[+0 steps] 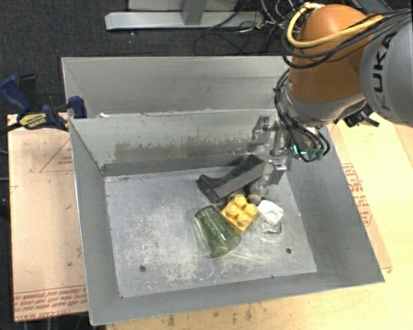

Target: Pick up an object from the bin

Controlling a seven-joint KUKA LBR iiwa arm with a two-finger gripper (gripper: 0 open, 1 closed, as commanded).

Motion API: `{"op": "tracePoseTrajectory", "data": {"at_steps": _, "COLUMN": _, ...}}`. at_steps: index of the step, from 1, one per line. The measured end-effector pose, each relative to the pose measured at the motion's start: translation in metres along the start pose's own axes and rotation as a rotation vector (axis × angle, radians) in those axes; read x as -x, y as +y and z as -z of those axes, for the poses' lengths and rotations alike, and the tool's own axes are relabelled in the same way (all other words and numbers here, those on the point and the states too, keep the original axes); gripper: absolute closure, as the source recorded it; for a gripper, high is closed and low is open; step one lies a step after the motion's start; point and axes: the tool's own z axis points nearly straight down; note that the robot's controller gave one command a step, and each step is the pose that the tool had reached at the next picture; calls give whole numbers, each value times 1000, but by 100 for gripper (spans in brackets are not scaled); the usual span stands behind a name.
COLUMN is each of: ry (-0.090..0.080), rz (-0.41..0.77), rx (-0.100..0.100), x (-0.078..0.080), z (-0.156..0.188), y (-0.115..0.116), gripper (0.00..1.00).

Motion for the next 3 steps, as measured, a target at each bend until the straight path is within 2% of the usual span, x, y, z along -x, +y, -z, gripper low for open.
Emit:
{"op": "tracePoseTrajectory", "data": {"at_steps": 1, "ry": -8, "rz": 0, "rx": 0, "x": 1, "z": 5, "y": 0, "gripper": 0}}
{"op": "tracePoseTrajectory", "data": {"at_steps": 2, "ry": -11, "rz": 111, "rx": -1, "x": -7, "z": -40, "y": -4, "gripper": 0}}
{"op": "tracePoseTrajectory", "data": {"at_steps": 3, "ry": -8, "rz": 425, "rx": -1, "x": -34, "z": -76, "y": -19, "gripper": 0}}
